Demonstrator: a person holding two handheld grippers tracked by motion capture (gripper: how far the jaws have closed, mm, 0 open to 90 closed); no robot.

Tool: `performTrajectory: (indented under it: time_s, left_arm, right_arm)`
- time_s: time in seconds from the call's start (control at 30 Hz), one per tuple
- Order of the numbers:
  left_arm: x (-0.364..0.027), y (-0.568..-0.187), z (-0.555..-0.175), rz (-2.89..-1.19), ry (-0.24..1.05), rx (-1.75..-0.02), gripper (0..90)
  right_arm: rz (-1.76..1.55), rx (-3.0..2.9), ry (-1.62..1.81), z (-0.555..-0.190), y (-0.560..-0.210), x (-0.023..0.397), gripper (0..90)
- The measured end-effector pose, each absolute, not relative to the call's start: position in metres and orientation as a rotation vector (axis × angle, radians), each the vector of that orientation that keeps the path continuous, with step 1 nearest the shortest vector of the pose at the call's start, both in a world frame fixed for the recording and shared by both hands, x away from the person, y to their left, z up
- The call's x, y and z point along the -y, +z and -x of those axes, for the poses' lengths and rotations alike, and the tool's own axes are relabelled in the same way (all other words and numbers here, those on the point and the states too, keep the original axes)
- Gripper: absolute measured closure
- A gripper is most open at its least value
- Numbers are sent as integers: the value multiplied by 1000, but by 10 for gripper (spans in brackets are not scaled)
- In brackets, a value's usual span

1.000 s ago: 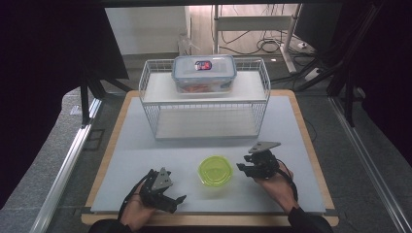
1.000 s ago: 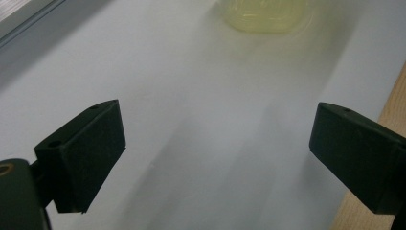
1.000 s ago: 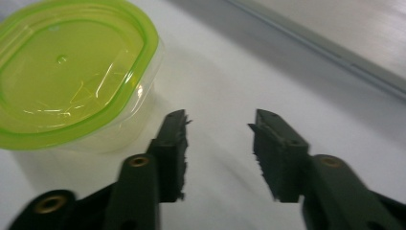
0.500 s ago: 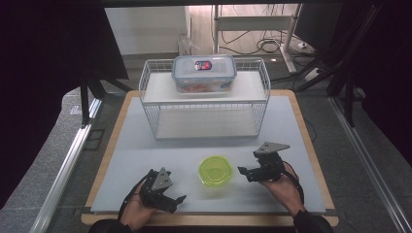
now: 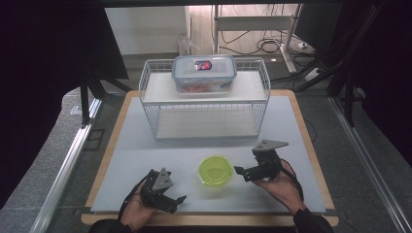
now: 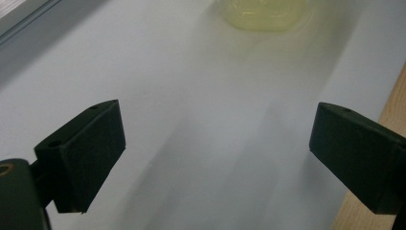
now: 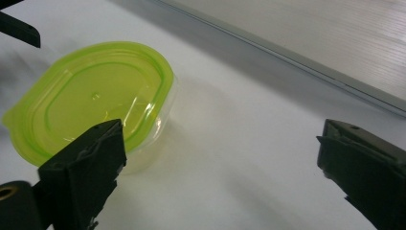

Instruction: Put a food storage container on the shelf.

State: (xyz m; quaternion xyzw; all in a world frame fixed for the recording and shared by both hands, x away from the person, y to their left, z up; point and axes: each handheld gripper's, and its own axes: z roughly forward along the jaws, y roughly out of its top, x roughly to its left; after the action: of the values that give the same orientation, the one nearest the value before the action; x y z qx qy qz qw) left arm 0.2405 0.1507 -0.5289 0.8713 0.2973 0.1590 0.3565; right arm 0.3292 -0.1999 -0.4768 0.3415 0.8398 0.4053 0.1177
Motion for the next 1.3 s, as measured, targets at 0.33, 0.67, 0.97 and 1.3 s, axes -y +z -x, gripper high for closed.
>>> performTrajectory:
  time_s: [0.33,0.67,0.97,1.3]
  left_arm:
    - [-151,-529,-241,-2247,408,-769,50]
    - [-150,-530,-241,-2253,409,-767,50]
    - [-150,-530,-241,-2257,409,-765,50]
    - [-150,-530,-241,-2256,409,-764,50]
  right_arm:
    - [-1044,-2500,1321,-334,-474,186,280]
    - [-1115,-2550,1353,-344,-482,183,397]
    - [-1148,-2577,1354,-349,-486,178,475]
    - [-1246,-2623,1384,-359,-493,171,669]
